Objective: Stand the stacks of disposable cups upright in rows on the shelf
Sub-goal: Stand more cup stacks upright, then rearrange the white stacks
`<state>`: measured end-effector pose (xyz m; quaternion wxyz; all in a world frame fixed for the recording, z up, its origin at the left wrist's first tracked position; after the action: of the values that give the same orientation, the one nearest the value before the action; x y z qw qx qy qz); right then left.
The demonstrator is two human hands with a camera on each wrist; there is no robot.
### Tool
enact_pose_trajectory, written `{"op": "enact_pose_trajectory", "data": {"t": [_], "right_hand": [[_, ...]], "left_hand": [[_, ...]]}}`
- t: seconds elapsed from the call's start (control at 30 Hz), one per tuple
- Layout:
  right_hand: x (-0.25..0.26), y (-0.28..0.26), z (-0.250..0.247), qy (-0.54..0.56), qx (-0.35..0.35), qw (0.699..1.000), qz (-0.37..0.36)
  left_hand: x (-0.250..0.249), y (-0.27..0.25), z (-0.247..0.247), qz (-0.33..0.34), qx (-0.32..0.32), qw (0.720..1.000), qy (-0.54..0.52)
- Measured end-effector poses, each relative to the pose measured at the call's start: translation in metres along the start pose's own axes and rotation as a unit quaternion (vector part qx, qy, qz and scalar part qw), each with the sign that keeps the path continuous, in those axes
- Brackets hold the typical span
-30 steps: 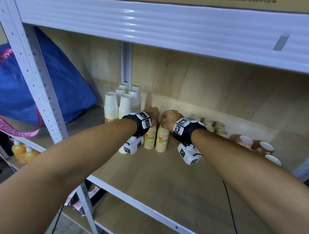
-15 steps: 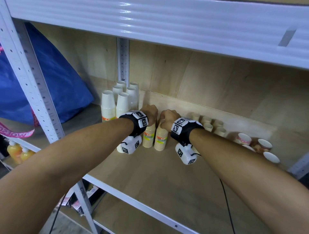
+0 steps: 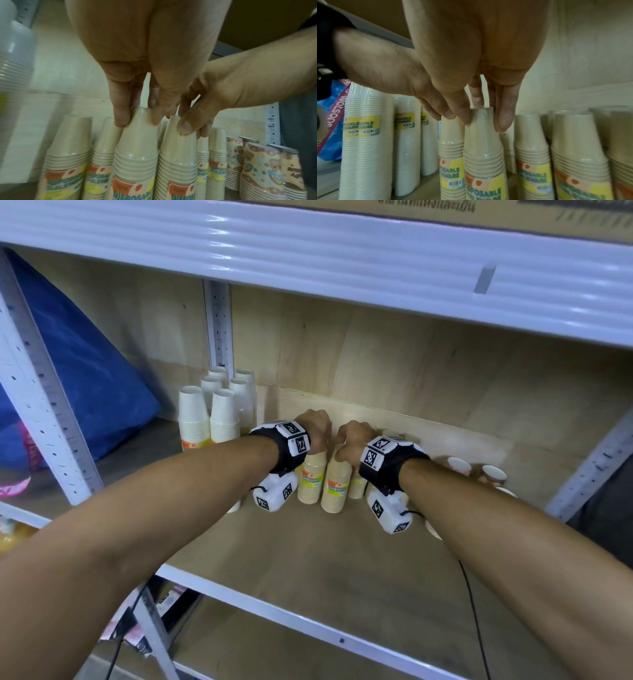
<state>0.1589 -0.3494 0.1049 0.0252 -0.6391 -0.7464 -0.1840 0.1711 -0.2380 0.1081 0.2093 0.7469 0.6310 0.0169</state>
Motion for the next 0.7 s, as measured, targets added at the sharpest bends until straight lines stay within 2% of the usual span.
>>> {"op": "enact_pose_trajectory", "data": {"t": [0.33,0.7], "right_hand": [[-0.046,-0.024,-0.023,-0.022,-0.006,0.999,0.04],[-0.072,-0.024,-0.022,-0.022,-0.025,0.999,0.029]], "left_hand": [[-0.053,-0.005,0.01,0.058,0.011,0.997,-0.042],[-0.072,0.001,0.028,0.058,0.038,0.996,-0.055]]}}
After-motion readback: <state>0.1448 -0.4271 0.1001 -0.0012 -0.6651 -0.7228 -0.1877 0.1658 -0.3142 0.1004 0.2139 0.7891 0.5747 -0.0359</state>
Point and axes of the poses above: each hand's wrist, its own y-axis towards the middle knuckle, its own z-axis out of the palm, x = y × z, the point moved 4 cm from there along y, towards the middle knuckle, and after that the axes turned 15 degrees about -x, right-handed, at the moved point
